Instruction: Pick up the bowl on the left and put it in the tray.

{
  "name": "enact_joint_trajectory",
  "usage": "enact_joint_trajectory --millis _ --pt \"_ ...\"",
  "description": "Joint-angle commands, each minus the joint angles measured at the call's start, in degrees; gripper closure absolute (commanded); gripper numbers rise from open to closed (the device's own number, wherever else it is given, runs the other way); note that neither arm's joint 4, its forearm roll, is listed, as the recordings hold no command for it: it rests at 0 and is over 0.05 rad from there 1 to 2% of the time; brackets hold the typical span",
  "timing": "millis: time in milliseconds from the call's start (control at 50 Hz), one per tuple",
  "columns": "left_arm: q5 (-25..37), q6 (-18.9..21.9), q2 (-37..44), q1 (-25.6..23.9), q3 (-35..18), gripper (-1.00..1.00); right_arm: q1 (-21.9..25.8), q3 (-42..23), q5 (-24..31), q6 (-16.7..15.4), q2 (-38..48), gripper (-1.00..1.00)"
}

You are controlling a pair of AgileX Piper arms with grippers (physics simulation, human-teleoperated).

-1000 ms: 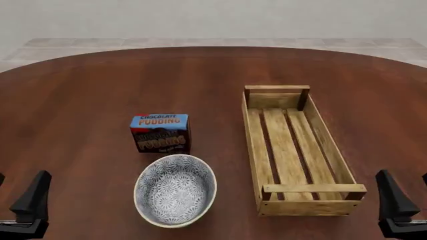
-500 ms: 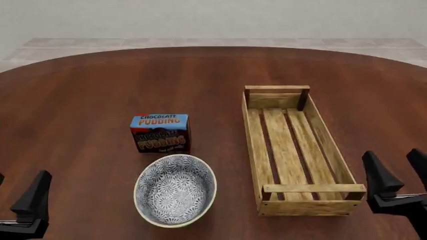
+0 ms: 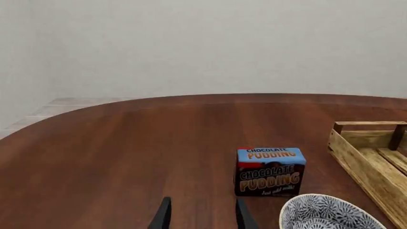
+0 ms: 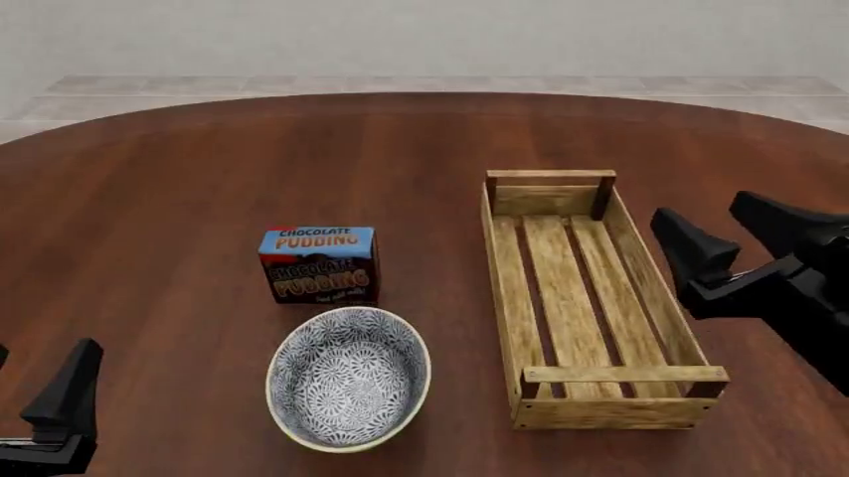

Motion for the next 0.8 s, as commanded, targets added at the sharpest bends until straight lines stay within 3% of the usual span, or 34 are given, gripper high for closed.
enact_joint_trajectory --millis 20,220,280,300,520,640,800 --pt "0.00 0.00 0.00 0.00 0.00 -1.00 4.71 -10.42 7.65 -2.36 3.84 -1.00" --pt "0.00 0.00 0.00 0.00 0.00 -1.00 10.15 -17.10 12.95 -1.67 8.74 -1.00" --pt "0.00 0.00 0.00 0.00 0.00 -1.00 12.96 -19.29 14.93 0.07 10.89 -1.00" --pt "0.00 0.00 0.00 0.00 0.00 -1.00 15.85 -20.70 16.03 1.30 11.47 -1.00" --pt "0.00 0.00 0.00 0.00 0.00 -1.00 19.44 -24.53 18.96 2.22 16.73 -1.00" --pt "0.00 0.00 0.00 0.00 0.00 -1.00 24.00 -26.99 19.75 8.46 22.17 -1.00" --pt "0.00 0.00 0.00 0.00 0.00 -1.00 26.26 -28.07 18.56 10.60 25.92 -1.00"
